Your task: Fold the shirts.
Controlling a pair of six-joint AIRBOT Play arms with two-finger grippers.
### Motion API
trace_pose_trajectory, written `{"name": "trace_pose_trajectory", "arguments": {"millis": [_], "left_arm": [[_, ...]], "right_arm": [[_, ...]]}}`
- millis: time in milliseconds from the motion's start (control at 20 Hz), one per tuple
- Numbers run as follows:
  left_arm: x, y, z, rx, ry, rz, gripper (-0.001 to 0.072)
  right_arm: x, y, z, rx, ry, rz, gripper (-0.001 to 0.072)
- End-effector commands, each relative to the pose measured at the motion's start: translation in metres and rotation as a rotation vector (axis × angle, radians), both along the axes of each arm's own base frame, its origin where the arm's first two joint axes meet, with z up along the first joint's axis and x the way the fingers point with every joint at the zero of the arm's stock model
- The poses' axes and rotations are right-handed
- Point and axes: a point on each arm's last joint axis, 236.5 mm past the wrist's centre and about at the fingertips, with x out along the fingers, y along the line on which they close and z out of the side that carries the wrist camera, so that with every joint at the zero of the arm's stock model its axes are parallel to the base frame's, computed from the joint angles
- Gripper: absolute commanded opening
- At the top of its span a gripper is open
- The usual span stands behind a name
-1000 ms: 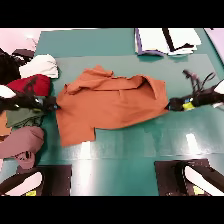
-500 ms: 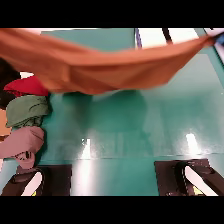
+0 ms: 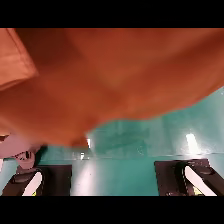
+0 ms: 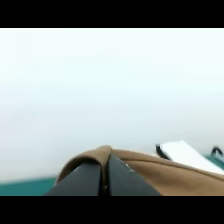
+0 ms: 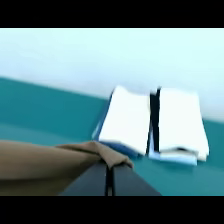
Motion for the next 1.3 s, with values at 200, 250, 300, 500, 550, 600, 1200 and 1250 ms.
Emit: {"name": "trace_pose_trajectory", "arguments": {"millis": [200,250,300,500,550,600,1200,1250], "left_arm": [[0.181,0.0,-0.27,-0.069,0.86,-0.124,0.0022],[0.199,-0.003,-0.317,-0.084,0.964,-0.134,0.0023],[0.215,-0.006,-0.357,-0.081,1.034,-0.144,0.0023],[0.28,-0.007,-0.474,-0.145,1.175,-0.1,0.0022],[0.295,-0.005,-0.487,-0.168,1.172,-0.084,0.0023],[0.308,-0.003,-0.497,-0.188,1.167,-0.074,0.0022],[0.266,0.011,-0.557,0.104,1.438,-0.163,0.0023],[0.257,0.01,-0.57,0.099,1.474,-0.167,0.0024]], "right_arm": [[0.101,-0.02,-0.182,0.058,0.551,-0.01,0.0014],[0.114,-0.021,-0.215,0.061,0.637,-0.001,0.0014],[0.125,-0.021,-0.25,0.069,0.727,0.007,0.0014],[0.169,-0.029,-0.367,0.115,0.945,-0.006,0.0014],[0.18,-0.031,-0.388,0.123,0.978,-0.009,0.0014],[0.194,-0.033,-0.405,0.13,0.995,-0.011,0.0014],[0.214,-0.027,-0.426,0.149,1.03,0.032,0.0014],[0.202,-0.026,-0.436,0.152,1.059,0.028,0.0014]]}}
